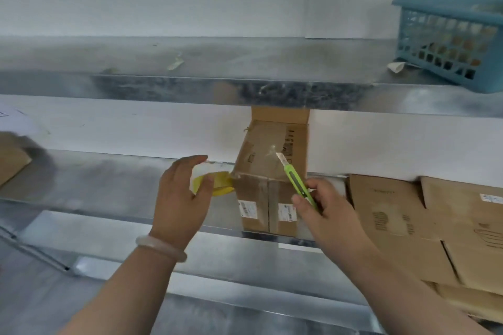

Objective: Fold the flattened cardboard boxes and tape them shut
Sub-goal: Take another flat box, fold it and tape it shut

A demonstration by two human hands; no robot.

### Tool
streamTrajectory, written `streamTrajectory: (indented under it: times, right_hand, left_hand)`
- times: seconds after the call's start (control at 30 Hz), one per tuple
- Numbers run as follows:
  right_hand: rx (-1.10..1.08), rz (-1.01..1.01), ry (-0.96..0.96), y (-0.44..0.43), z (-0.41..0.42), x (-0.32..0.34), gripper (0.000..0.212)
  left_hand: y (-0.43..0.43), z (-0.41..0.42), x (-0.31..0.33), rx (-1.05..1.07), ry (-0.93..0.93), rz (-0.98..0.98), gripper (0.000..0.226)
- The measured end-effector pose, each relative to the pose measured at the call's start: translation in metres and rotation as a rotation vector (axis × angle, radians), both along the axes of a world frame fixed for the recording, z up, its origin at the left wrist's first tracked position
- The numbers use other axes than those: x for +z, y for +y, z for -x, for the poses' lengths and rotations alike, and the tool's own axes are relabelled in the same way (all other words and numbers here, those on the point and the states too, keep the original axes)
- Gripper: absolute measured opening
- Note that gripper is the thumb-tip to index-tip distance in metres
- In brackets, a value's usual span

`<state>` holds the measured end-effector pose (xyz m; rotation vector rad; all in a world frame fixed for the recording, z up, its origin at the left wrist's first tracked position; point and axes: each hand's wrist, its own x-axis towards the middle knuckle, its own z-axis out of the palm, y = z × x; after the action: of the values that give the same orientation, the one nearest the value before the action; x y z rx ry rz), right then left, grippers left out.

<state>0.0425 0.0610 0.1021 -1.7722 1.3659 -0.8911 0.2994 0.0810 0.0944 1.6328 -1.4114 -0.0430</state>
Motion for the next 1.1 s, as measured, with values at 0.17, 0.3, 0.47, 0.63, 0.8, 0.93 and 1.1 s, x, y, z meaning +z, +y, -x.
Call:
streamTrajectory:
  times: [0.17, 0.3, 0.47, 0.63, 0.8, 0.93, 1.1]
  right_hand:
    - [-0.056, 0.177, 0.122, -0.001, -0.047, 0.011, 0.021]
    - [-0.101, 0.281, 0.448, -0.014, -0.077, 0.015, 0.033]
    - [-0.219, 0.326, 0.411, -0.014, -0.084, 0.001, 0.033]
    - [-0.264, 0.365, 0.409, -0.011, -0.090, -0.007, 0.032]
    - [-0.271, 0.394, 0.425, -0.010, -0.096, -0.010, 0.033]
    - [-0.301, 0.408, 0.368, -0.012, -0.095, -0.012, 0.033]
    - [-0.317, 0.412, 0.396, -0.014, -0.091, -0.014, 0.032]
  left_hand:
    - [-0.043, -0.035, -0.009, -0.380, -0.069, -0.474, 0.038]
    - [-0.057, -0.041, -0.015, -0.476, -0.167, -0.408, 0.033]
    - [-0.065, -0.061, -0.011, -0.526, -0.079, -0.385, 0.034]
    - [-0.069, -0.073, -0.004, -0.530, -0.318, -0.352, 0.039]
    - [-0.080, -0.077, 0.000, -0.549, -0.399, -0.384, 0.047]
    - [-0.079, -0.079, 0.001, -0.634, -0.305, -0.303, 0.045]
    - [-0.073, -0.074, -0.004, -0.589, -0.286, -0.224, 0.037]
